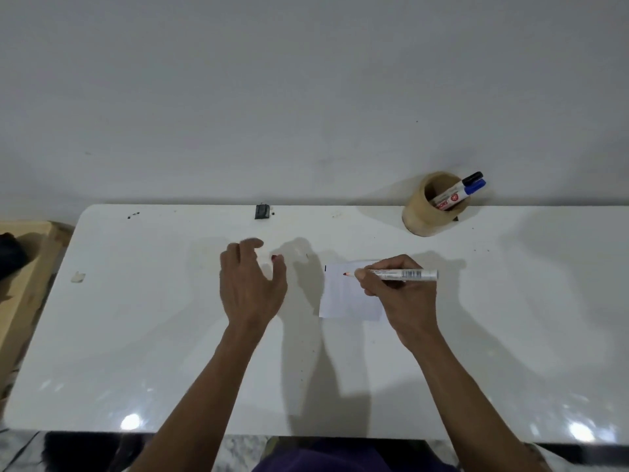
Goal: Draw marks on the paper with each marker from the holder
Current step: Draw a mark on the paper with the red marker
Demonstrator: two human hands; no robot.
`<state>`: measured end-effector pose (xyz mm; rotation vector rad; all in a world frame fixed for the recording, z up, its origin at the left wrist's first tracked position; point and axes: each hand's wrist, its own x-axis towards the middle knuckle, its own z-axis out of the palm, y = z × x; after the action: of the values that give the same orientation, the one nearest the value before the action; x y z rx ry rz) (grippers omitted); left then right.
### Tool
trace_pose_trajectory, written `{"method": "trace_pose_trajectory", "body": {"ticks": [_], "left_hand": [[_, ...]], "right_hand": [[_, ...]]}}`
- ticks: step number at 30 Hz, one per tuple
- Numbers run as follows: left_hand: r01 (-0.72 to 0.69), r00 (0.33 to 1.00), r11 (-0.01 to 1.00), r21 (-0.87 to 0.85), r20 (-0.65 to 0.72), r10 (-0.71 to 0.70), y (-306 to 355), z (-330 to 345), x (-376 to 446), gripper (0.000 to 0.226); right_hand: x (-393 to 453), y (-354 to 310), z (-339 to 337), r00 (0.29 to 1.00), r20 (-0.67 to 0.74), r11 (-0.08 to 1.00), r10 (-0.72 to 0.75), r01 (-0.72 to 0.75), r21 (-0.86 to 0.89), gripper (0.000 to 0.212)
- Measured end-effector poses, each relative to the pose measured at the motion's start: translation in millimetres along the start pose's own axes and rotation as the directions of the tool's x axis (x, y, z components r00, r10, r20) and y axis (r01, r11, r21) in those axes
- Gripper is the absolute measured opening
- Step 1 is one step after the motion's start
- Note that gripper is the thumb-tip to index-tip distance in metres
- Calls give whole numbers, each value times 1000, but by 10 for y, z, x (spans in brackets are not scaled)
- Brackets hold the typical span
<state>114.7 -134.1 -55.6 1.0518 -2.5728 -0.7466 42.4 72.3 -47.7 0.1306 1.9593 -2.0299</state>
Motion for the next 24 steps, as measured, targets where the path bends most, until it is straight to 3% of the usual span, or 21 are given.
{"method": "trace_pose_trajectory", "body": {"ticks": [2,4,7,14,24], "left_hand": [[-182,982,983,-16,-51,181,-30,77,-256,27],[-323,946,946,18,45,322,-120,249,-453,30],[-424,895,901,89,194,402,-228,479,-582,40],[-484,860,832,272,325,394,-344,587,-594,49],[-492,870,830,261,176,460,-393,673,-605,48]], "right_hand": [[62,41,21,1000,31,999,-4,5,-32,14],[130,90,51,997,75,996,-15,21,-81,11],[221,163,104,984,154,973,-94,123,-194,12],[404,429,204,978,153,932,-142,184,-311,13],[436,537,210,973,149,916,-177,218,-337,13]]}}
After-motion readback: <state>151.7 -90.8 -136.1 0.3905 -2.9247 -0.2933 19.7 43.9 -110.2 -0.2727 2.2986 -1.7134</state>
